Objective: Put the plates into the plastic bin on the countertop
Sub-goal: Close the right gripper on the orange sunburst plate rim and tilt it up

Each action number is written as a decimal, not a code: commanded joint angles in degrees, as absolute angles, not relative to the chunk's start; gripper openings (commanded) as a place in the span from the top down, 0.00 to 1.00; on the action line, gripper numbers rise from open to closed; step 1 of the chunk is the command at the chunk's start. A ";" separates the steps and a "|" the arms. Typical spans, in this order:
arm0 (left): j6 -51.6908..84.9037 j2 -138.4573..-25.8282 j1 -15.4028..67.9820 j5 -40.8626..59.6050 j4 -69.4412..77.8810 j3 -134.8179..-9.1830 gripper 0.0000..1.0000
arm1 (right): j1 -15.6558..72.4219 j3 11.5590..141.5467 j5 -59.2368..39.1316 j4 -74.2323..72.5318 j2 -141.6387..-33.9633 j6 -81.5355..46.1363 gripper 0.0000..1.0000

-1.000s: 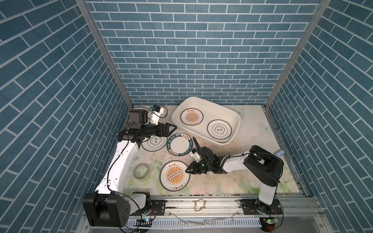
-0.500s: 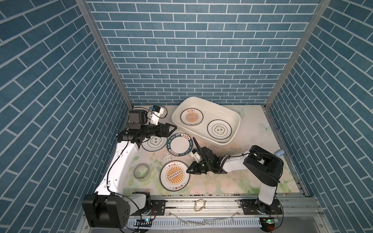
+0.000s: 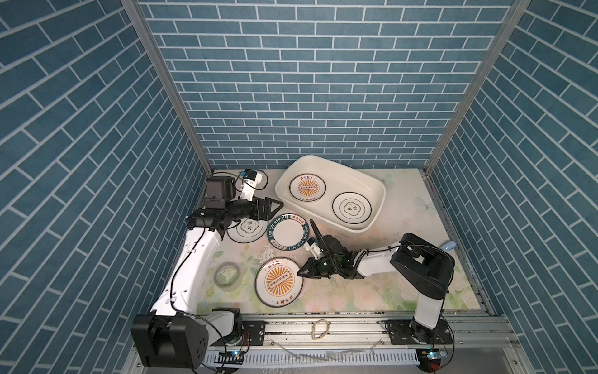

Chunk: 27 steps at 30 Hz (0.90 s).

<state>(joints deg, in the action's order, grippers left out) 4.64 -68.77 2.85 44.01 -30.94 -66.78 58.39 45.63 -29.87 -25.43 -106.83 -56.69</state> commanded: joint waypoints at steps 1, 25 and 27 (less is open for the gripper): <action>4.64 -67.88 2.31 44.65 -30.84 -67.56 0.06 | 58.67 44.30 -27.79 -24.70 -105.11 -55.72 1.00; 0.80 -66.77 0.79 41.92 -37.16 -75.70 0.06 | 55.24 49.83 -24.04 -7.80 -86.76 -48.27 1.00; 0.23 -67.04 0.88 41.95 -37.61 -76.63 0.06 | 54.10 49.66 -24.08 -7.34 -84.95 -48.17 1.00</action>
